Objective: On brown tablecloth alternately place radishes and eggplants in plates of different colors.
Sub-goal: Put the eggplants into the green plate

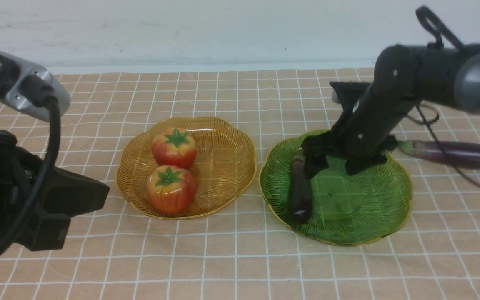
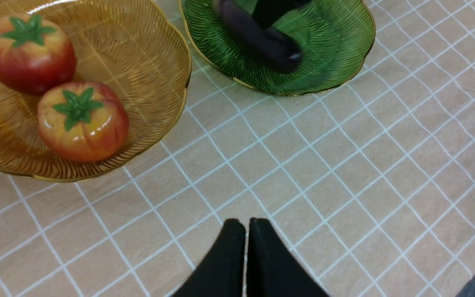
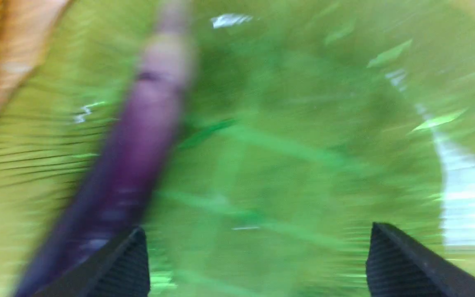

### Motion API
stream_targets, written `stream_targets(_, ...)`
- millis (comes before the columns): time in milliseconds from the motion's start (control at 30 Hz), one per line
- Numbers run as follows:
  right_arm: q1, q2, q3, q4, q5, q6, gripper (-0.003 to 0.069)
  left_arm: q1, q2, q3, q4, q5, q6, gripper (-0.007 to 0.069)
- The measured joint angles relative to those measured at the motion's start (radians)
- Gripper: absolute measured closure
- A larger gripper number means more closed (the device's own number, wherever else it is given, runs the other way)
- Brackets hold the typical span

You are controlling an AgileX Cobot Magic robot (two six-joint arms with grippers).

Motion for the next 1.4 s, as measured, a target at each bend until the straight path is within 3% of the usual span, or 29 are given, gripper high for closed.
stream_targets(67, -0.012, -0.001, -0.088, -0.149, 0.085, 0.014, 0.0019, 0.0, 0.0, 0.0, 0.0, 0.0, -0.01, 0.0628)
stream_targets(133, -0.056, -0.002, -0.167, -0.288, 0.143, 0.032, 0.0125, 0.0, 0.0, 0.0, 0.0, 0.0, -0.015, 0.0628)
stream_targets(200, -0.117, -0.002, -0.2, -0.347, 0.163, 0.034, 0.0266, 0.0, 0.0, 0.0, 0.0, 0.0, -0.017, 0.0628)
stream_targets(267, -0.212, -0.001, -0.211, -0.356, 0.167, 0.024, 0.0479, 0.0, 0.0, 0.0, 0.0, 0.0, -0.017, 0.0628)
stream_targets(333, -0.308, 0.014, -0.211, -0.3, 0.168, -0.033, 0.0611, 0.0, 0.0, 0.0, 0.001, 0.001, -0.017, 0.0628)
stream_targets(433, -0.4, 0.042, -0.211, -0.175, 0.193, -0.194, 0.0659, 0.0, 0.0, 0.0, 0.002, 0.005, -0.017, 0.0628)
stream_targets(500, -0.439, 0.058, -0.211, -0.08, 0.199, -0.339, 0.0643, 0.0, 0.0, 0.0, 0.002, 0.01, -0.018, 0.0628)
stream_targets(633, -0.45, 0.065, -0.211, -0.029, 0.2, -0.474, 0.0579, 0.0, 0.0, 0.0, 0.003, 0.019, -0.018, 0.0628)
stream_targets(767, -0.45, 0.072, -0.211, -0.016, 0.194, -0.573, 0.044, 0.0, 0.0, 0.0, 0.003, 0.029, -0.02, 0.0628)
stream_targets(933, -0.45, 0.108, -0.211, -0.017, 0.155, -0.682, 0.0216, 0.0, 0.0, 0.0, 0.003, 0.035, -0.021, 0.0628)
stream_targets(1100, -0.45, 0.156, -0.211, -0.023, 0.109, -0.737, 0.0059, 0.0, 0.0, 0.0, 0.003, 0.048, -0.021, 0.0628)
stream_targets(1200, -0.45, 0.175, -0.211, -0.029, 0.082, -0.745, 0.0021, 0.0, 0.0, 0.0, 0.003, 0.051, -0.021, 0.0628)
stream_targets(1400, -0.45, 0.196, -0.211, -0.032, 0.065, -0.756, 0.0011, 0.0, 0.0, 0.0, 0.004, 0.053, -0.027, 0.0628)
